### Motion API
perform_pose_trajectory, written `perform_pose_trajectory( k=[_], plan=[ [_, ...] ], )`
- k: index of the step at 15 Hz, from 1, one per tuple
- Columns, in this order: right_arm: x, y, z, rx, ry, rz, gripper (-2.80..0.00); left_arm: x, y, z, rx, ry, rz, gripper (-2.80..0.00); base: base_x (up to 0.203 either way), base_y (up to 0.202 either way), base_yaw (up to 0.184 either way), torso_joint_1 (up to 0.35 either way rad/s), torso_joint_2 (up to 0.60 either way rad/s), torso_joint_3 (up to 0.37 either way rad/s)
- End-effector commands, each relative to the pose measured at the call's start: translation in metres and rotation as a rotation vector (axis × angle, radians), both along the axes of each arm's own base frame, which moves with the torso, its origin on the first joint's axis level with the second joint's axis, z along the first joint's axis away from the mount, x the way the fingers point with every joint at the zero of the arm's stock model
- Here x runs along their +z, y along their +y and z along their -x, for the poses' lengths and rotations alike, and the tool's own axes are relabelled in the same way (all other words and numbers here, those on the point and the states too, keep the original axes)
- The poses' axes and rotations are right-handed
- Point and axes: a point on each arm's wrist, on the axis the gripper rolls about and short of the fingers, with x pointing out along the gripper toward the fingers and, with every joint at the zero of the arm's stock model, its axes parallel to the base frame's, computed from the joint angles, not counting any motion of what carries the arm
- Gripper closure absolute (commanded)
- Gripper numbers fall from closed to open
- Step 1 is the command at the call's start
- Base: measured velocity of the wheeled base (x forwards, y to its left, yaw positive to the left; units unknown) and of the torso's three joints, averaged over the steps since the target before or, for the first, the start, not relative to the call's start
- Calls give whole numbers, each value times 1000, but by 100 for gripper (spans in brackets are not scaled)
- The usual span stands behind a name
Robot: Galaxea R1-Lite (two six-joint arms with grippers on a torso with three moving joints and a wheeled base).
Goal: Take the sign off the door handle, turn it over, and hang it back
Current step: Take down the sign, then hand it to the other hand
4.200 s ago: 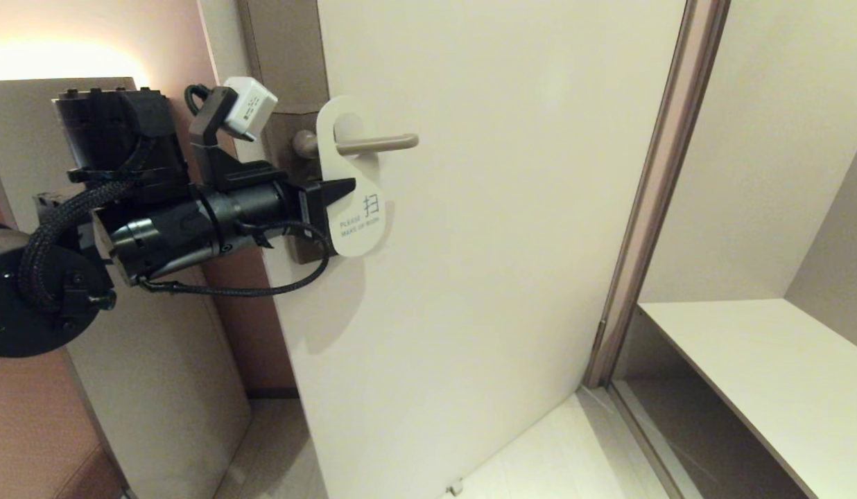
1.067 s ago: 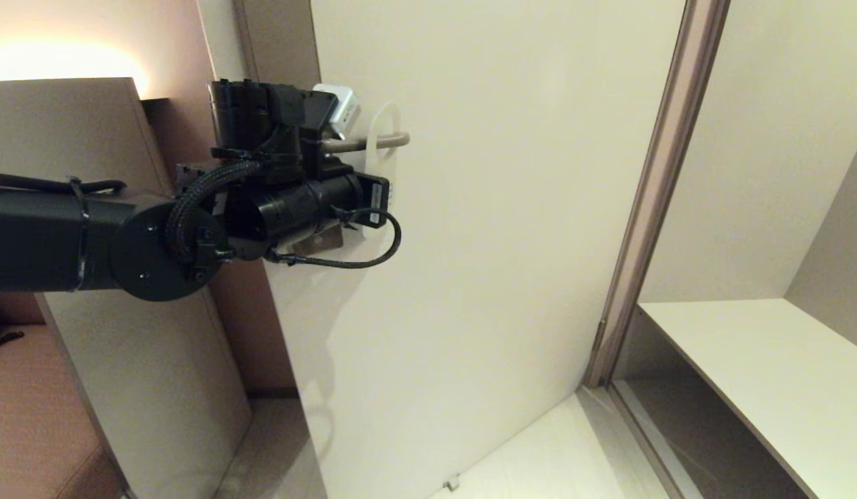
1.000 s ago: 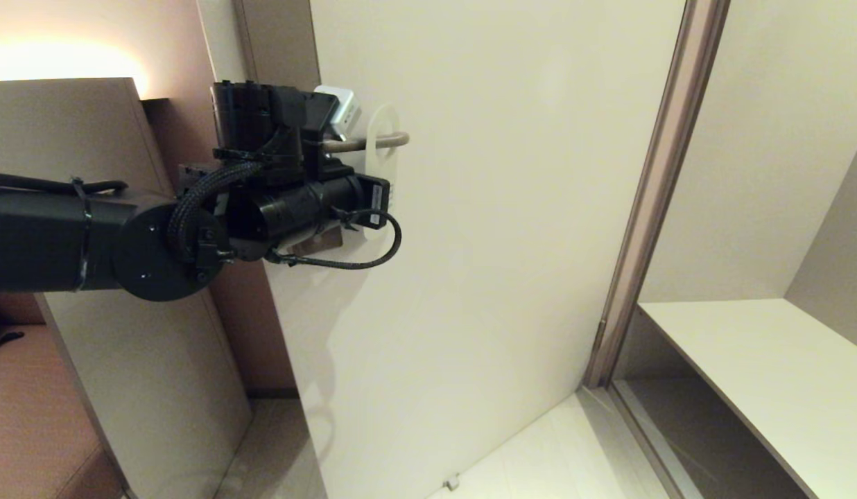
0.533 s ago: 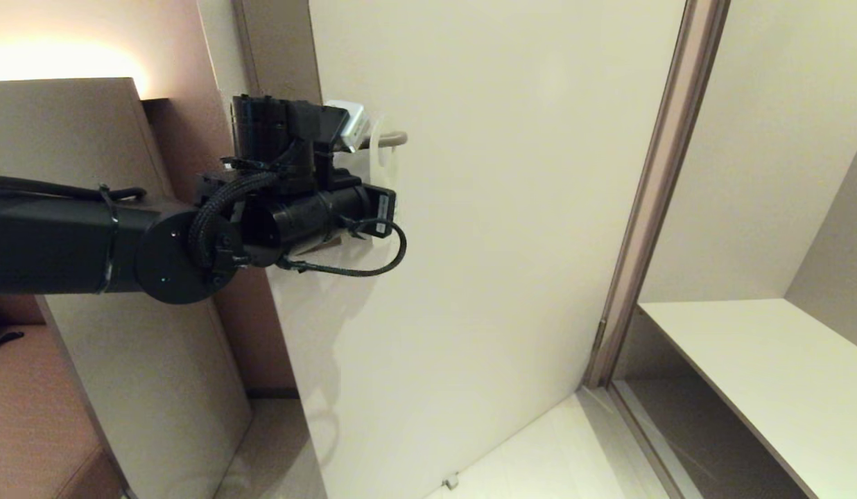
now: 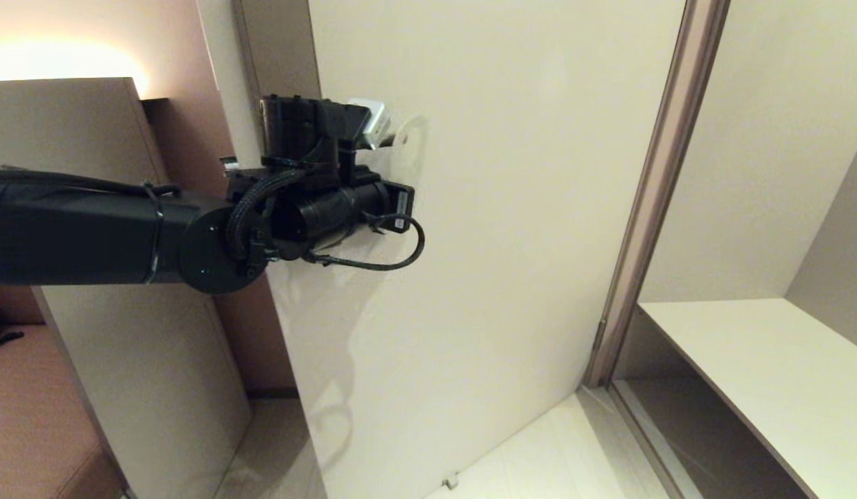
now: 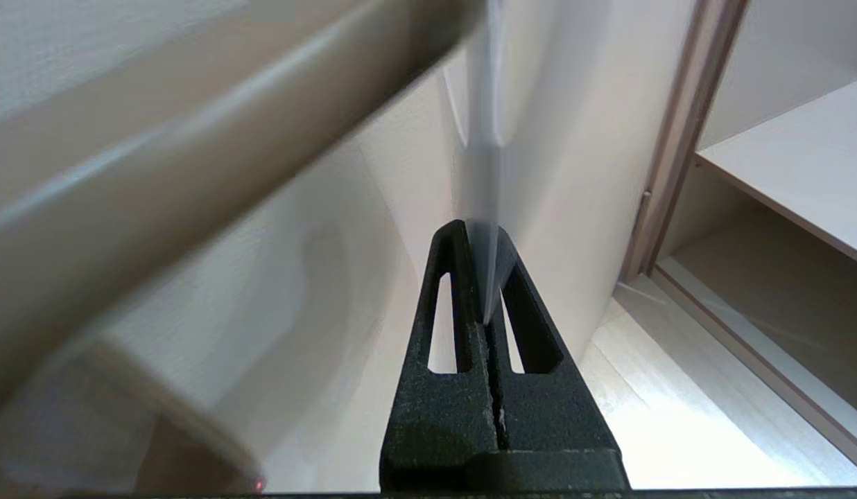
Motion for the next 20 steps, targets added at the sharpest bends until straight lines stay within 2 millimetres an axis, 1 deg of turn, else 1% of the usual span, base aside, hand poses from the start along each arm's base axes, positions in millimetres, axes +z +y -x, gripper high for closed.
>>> perform_pose_trajectory(
  k=[1, 6, 10, 12, 17, 20],
  plan=[
    [0, 0, 0, 0, 1, 0, 0, -3, -3, -5, 1, 1, -1, 0, 0, 0, 0, 0, 0, 0],
    [0, 0, 0, 1, 1, 0, 0, -9, -5, -10, 3, 11, -7, 0, 0, 0, 0, 0, 0, 0],
    [0, 0, 0, 1, 1, 0, 0, -8, -8, -6, -9, 11, -7, 0, 0, 0, 0, 0, 0, 0],
    [0, 0, 0, 0, 1, 0, 0, -5, -14, 1, -32, 5, -2, 0, 0, 0, 0, 0, 0, 0],
    [0, 0, 0, 1, 1, 0, 0, 0, -40, 29, -131, 2, 10, 0, 0, 0, 0, 0, 0, 0],
    [0, 0, 0, 0, 1, 0, 0, 5, -47, 46, -179, -1, 17, 0, 0, 0, 0, 0, 0, 0]
  ],
)
